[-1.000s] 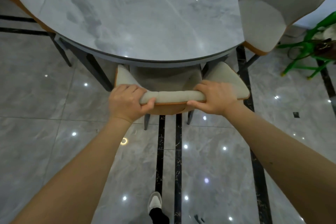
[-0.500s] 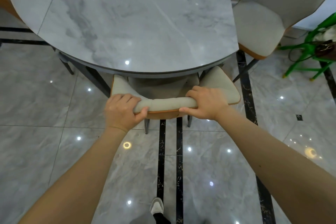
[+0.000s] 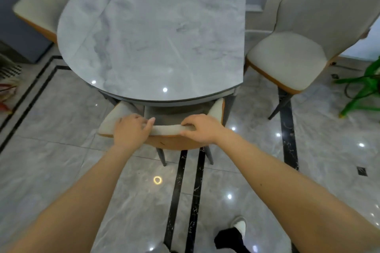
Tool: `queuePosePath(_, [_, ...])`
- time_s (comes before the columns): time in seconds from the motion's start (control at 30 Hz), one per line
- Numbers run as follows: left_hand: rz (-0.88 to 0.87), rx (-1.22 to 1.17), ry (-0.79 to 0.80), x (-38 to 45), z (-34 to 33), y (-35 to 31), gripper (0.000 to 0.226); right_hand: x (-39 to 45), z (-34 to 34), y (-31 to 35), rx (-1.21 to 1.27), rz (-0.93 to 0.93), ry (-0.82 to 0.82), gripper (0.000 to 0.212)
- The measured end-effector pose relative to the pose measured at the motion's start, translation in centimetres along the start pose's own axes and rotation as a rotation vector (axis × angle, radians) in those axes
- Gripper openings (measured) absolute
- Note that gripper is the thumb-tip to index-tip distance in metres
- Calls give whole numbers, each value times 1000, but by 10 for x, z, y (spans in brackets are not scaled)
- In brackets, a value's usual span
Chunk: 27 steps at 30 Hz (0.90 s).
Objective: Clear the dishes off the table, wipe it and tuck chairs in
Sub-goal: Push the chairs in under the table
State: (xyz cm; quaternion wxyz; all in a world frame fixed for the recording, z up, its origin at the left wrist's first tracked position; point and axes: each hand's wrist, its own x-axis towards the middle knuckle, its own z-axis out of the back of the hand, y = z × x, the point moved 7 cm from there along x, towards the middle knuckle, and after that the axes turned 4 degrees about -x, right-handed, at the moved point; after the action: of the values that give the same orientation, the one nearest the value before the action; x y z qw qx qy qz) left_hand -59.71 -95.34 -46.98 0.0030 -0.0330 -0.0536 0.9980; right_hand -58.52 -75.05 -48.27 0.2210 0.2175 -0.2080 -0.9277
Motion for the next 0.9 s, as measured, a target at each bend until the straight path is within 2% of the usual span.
queuePosePath(0.13, [-68,-184,-105,18,21,-110,46,-41,61,-78,-70,-45,-36,41])
queuePosePath(0.2, [-70,-251,-111,30,23,-168,45,-68,96,-125,-67,-95,-99,38])
queuePosePath(0.37, [-63,-486,-92,60,25,-265,41,-110,155,-221,-25,-234,-219,34])
queuePosePath(0.63, [-167,-479,-80,155,15,-383,48,-140,245,-347,25,-407,-341,32])
queuePosePath(0.73, [-200,-510,-82,205,5,-428,51,-131,276,-396,-9,-469,-334,33])
queuePosePath(0.9, [-234,-548,17,305,-15,-505,56,-101,339,-471,-34,-527,-345,34])
